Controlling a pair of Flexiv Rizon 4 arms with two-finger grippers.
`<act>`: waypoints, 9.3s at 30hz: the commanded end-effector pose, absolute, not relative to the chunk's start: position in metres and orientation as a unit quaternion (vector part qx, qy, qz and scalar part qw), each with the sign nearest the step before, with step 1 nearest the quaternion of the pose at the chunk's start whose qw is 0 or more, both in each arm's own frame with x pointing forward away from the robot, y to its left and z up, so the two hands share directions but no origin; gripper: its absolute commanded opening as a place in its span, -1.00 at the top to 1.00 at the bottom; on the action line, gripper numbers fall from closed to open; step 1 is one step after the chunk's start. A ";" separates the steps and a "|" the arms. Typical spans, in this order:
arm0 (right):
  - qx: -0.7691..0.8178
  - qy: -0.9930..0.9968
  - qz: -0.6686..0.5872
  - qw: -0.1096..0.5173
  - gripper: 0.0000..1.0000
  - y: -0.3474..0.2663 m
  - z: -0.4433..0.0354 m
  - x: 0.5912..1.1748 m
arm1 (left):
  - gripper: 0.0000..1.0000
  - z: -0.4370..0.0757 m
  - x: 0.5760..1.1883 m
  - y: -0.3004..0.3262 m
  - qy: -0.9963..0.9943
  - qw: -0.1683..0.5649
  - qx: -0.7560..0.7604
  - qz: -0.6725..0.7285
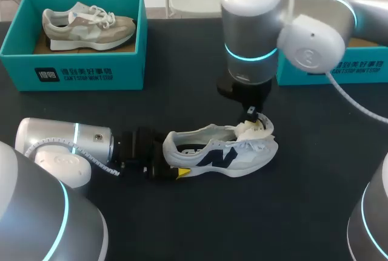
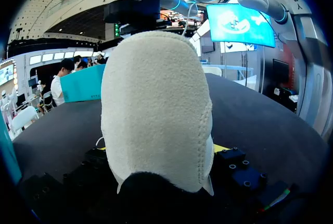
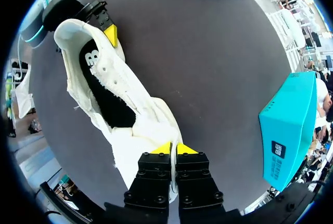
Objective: Take the shoe out of the shoebox, open the shoe tongue, remove and reinsert the insole, then place the shoe into the shoebox
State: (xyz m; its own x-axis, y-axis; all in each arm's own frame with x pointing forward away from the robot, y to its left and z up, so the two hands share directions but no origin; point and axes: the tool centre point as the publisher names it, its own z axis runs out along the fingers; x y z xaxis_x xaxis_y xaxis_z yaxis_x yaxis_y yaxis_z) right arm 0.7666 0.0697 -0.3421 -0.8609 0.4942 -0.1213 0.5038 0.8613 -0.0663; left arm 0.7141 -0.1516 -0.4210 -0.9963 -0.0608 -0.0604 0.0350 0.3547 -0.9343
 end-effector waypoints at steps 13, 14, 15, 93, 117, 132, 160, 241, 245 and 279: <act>0.248 0.967 -0.010 0.058 -0.69 0.048 -0.371 0.768 | 1.00 -0.425 0.715 -0.153 0.823 0.042 -0.008 -0.566; 0.256 0.964 -0.007 0.063 -1.00 0.049 -0.367 0.768 | 1.00 -0.425 0.715 -0.153 0.823 0.042 -0.008 -0.566; 0.262 0.963 -0.002 0.068 -1.00 0.051 -0.360 0.767 | 1.00 -0.425 0.715 -0.153 0.823 0.042 -0.008 -0.566; 0.113 0.993 0.031 0.031 0.05 0.184 -0.389 0.743 | 1.00 -0.425 0.715 -0.153 0.823 0.042 -0.008 -0.566; 0.156 0.987 0.041 0.009 1.00 0.189 -0.425 0.707 | 1.00 -0.425 0.715 -0.153 0.823 0.042 -0.008 -0.566; 0.173 0.982 0.026 0.072 1.00 0.173 -0.378 0.715 | 1.00 -0.425 0.715 -0.153 0.823 0.042 -0.008 -0.566; 0.166 0.976 0.070 0.121 1.00 0.168 -0.316 0.730 | 1.00 -0.425 0.715 -0.153 0.823 0.042 -0.008 -0.566; 0.054 0.931 0.244 -0.266 1.00 0.245 -0.321 0.725 | 1.00 -0.425 0.715 -0.153 0.823 0.042 -0.008 -0.566; 0.039 0.928 0.254 -0.271 1.00 0.253 -0.322 0.728 | 1.00 -0.425 0.715 -0.153 0.823 0.042 -0.008 -0.566; 0.121 0.895 0.363 -0.229 1.00 0.292 -0.237 0.764 | 1.00 -0.425 0.715 -0.153 0.823 0.042 -0.008 -0.566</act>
State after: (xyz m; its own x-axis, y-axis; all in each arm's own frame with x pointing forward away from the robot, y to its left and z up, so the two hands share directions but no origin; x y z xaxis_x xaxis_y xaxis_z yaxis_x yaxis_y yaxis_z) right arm 0.7529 0.2912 -0.2553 -0.8868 0.0668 0.4573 0.3761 0.6795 0.6300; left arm 0.7139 -0.1514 -0.4211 -0.9964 -0.0598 -0.0601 0.0350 0.3558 -0.9339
